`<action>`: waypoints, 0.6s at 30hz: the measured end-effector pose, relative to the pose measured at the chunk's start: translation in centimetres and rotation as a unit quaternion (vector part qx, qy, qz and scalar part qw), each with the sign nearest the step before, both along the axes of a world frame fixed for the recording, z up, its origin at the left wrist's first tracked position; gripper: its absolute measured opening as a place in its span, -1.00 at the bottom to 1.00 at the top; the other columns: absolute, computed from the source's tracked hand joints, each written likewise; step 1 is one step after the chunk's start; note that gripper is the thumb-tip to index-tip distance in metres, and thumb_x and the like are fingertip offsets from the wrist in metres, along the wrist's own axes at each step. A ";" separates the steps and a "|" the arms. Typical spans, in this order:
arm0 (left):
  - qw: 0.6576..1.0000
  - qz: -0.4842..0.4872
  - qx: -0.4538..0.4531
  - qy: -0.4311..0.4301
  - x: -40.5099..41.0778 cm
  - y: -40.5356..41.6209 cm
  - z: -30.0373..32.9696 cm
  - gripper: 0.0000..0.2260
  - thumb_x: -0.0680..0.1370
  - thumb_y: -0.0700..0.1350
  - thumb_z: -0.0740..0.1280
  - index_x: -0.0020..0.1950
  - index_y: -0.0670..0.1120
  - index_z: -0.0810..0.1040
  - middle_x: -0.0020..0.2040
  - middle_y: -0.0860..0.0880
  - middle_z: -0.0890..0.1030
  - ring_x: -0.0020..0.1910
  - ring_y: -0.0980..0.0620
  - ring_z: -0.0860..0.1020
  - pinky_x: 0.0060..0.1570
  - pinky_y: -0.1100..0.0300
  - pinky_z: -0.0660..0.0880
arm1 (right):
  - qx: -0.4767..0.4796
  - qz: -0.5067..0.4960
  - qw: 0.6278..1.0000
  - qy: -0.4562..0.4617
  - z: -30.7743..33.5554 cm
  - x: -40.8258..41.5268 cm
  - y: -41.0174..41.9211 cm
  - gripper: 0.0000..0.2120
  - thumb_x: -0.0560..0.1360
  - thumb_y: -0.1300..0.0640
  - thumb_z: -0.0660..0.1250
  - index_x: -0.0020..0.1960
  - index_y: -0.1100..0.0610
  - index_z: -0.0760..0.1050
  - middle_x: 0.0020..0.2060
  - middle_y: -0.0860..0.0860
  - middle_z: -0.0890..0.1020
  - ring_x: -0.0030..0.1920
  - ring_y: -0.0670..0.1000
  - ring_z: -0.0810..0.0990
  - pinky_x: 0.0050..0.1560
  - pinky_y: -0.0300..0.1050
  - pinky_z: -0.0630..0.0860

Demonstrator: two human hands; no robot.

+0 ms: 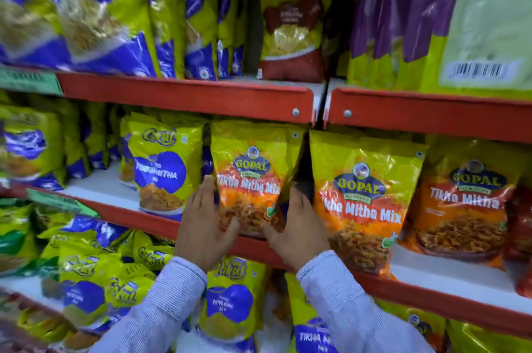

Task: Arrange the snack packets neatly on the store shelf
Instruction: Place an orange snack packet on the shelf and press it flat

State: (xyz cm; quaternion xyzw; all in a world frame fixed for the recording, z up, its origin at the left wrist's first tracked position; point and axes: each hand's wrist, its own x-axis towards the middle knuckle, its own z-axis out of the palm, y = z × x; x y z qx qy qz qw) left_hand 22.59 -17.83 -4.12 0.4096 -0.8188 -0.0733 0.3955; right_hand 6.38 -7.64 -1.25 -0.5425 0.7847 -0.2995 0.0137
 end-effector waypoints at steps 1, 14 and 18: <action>0.998 -0.004 0.062 0.012 0.1 -0.9 0.5 -0.11 0.36 0.16 0.33 0.54 -0.28 0.14 0.48 -0.29 0.37 0.44 -0.27 0.37 0.43 -0.07 0.31 | 0.018 -0.008 0.999 -0.032 0.6 -0.1 -0.8 -0.17 0.40 -0.15 0.44 0.47 0.22 0.17 0.42 0.18 0.40 0.42 0.16 0.40 0.32 -0.04 0.40; 0.918 -0.172 0.276 0.229 0.9 -3.8 -0.8 -0.32 0.14 -0.04 0.56 0.25 -0.04 0.52 0.10 -0.08 0.71 0.07 -0.02 0.68 0.06 0.10 0.65 | -0.073 0.071 0.954 -0.281 0.2 -0.9 -2.6 -0.41 0.23 0.23 0.64 0.13 -0.02 0.43 -0.03 -0.12 0.62 -0.01 -0.11 0.61 0.07 -0.16 0.47; 0.920 -0.172 0.198 0.290 2.3 0.4 1.1 -0.44 0.16 -0.05 0.56 0.16 -0.01 0.60 0.05 0.04 0.75 0.02 0.04 0.70 -0.02 0.20 0.65 | -0.154 0.124 0.941 -0.276 1.3 -0.2 1.3 -0.38 0.15 0.07 0.66 0.15 -0.06 0.51 0.03 -0.09 0.72 0.06 -0.07 0.68 0.17 0.07 0.60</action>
